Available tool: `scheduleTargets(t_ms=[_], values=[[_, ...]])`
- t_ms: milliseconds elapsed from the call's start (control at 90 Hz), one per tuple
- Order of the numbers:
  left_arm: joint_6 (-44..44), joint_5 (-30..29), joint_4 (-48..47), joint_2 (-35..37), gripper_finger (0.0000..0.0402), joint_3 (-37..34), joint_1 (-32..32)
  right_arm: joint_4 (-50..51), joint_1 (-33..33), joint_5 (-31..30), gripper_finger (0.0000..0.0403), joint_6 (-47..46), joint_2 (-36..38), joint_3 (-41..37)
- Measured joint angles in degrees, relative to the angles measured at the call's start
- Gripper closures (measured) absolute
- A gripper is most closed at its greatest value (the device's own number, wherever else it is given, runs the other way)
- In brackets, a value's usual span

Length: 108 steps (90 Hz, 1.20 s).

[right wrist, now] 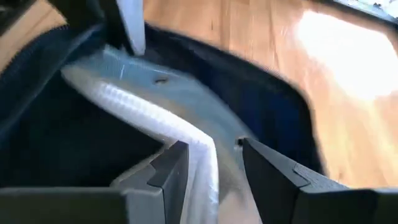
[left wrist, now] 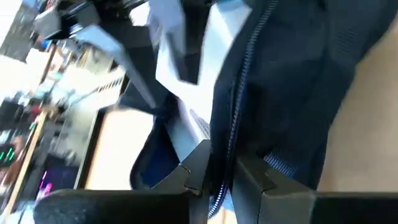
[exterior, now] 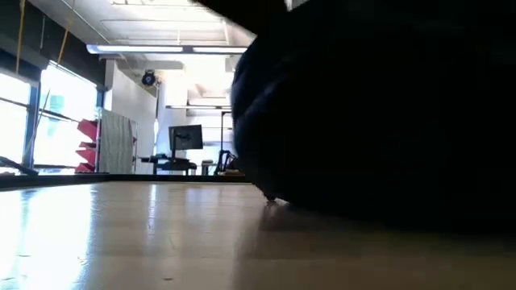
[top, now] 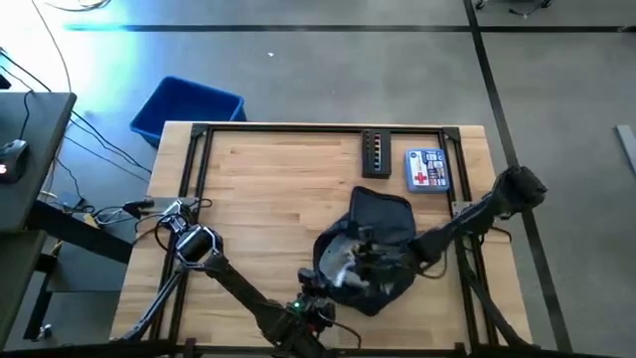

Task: Unpack backpack
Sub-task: Put the white zip bag into the backpack

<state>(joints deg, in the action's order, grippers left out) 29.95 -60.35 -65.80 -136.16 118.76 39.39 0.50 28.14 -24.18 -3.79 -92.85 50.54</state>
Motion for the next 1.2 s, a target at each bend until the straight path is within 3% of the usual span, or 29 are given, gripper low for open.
scheduleTargets(t_ms=[178,389,567,822,1022,1200], values=[[11.58,3.82,-6.73,0.00,0.0375,0.00,0.30,2.15,-4.39,5.20,0.0233,-0.72,-1.25,-0.05],[12.96,14.93,-0.39,0.00,0.0375,0.00,0.02,5.04,-4.92,7.74,0.0186,0.04,3.68,1.93],[11.97,16.31,1.93,0.00,0.0365,0.04,-1.04,14.26,-3.71,8.30,0.0170,-3.89,8.99,5.89],[6.19,15.50,6.67,0.14,0.0321,0.04,-1.01,25.08,1.33,9.58,0.0176,-21.13,9.91,2.87],[3.10,16.65,6.64,3.29,0.0294,0.54,0.58,21.22,7.01,9.06,0.0200,-31.67,8.13,-5.34],[2.33,17.56,6.66,7.02,0.0284,0.63,2.27,17.21,9.26,4.77,0.0218,-37.64,7.89,-10.53]])
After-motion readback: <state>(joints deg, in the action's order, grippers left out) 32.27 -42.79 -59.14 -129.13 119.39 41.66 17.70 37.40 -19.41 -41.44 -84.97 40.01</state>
